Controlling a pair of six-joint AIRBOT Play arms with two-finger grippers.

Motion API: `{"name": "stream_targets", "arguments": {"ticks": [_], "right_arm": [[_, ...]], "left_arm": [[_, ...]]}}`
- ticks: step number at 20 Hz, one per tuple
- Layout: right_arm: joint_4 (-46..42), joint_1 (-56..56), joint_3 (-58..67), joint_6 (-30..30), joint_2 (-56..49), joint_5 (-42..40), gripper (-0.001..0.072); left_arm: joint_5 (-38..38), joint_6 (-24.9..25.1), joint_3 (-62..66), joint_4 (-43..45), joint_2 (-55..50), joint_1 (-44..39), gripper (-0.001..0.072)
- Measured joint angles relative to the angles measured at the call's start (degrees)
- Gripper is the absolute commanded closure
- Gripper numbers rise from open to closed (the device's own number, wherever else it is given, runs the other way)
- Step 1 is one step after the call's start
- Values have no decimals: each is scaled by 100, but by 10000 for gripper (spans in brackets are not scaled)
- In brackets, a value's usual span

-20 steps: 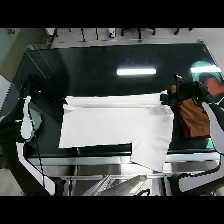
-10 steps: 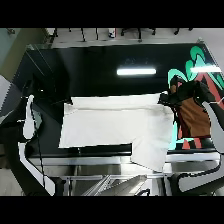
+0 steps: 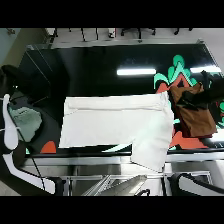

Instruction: Fold the shirts.

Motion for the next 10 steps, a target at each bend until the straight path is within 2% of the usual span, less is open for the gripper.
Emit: {"name": "stream_targets", "arguments": {"ticks": [6,7,8,10], "right_arm": [[225,-1226,-2332,-181,1526,-57,304],[264,-1318,-2594,-221,1639,-57,271],[275,-1379,-2802,-238,1716,-57,182],[293,-1460,-3145,-260,1814,-52,181]], "left_arm": [[-981,608,-3622,-190,1384,404,46],[-1169,699,-4037,-260,1499,428,46],[-1370,782,-4409,-365,1585,442,45],[-1606,944,-4933,-603,1692,459,46]]}}
